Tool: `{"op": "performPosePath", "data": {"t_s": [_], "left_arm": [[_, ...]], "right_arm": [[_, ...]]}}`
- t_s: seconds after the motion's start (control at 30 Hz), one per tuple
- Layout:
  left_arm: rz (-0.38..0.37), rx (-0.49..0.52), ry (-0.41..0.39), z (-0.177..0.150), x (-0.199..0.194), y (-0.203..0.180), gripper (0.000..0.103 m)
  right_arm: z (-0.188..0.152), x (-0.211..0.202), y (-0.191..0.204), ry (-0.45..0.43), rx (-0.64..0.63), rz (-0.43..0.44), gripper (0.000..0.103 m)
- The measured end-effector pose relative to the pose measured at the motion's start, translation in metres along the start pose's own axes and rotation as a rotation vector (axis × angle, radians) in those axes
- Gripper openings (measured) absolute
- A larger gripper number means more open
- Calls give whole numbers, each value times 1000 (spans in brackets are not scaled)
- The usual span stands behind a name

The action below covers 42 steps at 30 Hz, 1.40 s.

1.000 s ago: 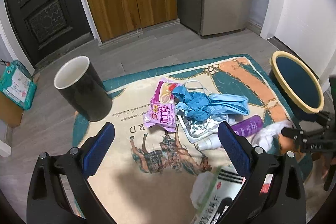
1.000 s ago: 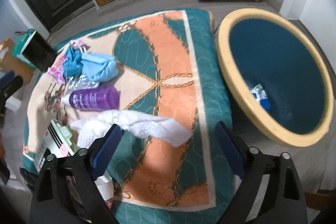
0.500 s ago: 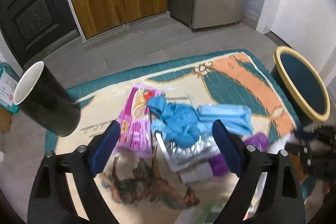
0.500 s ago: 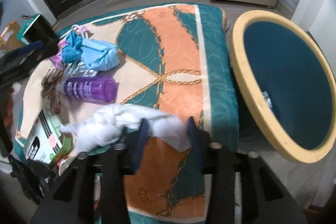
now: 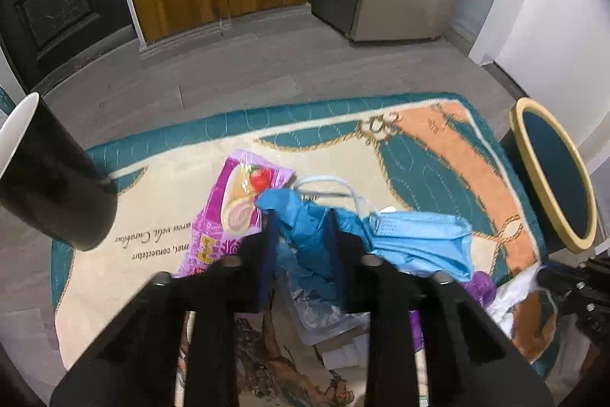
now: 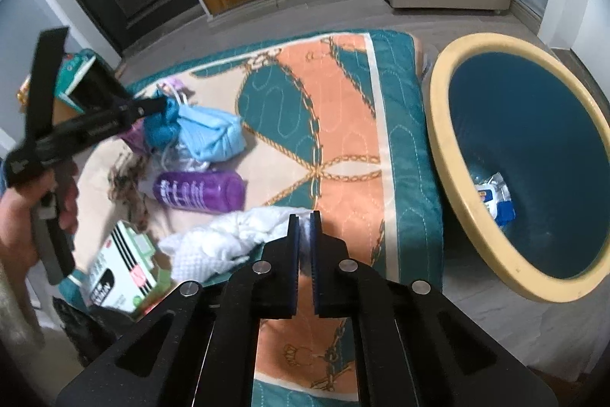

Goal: Collect trash
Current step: 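Grasp the blue glove with left gripper while right gripper grasps the white tissue, then carry glove and tissue over the bin and open both grippers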

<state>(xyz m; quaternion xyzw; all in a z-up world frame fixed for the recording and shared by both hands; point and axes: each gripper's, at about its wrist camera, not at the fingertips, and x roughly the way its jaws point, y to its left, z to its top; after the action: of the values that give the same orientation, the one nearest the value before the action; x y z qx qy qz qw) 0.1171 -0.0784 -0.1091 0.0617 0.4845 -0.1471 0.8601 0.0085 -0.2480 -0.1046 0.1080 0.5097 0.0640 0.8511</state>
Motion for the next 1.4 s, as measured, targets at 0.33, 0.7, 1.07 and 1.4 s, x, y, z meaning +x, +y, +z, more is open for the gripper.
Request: {"op": "performPosePath", "data": {"t_s": [0.33,0.7,1.07,1.4], "left_arm": [[22,20,-89,4,-31,-2,9],[25,83,-262,34,-89,-33,9],[-51,171,-342,53,-121,-92,9],[-152,293,-352,56,-128,-179,9]], "right_arm": [[19,-32,8,-100,-11,30,6],[50,-104,6,-270,9,70,6],[68,-154,-30,-366,86,58,6],[63,-192,-87,-444,175,-40,6]]}}
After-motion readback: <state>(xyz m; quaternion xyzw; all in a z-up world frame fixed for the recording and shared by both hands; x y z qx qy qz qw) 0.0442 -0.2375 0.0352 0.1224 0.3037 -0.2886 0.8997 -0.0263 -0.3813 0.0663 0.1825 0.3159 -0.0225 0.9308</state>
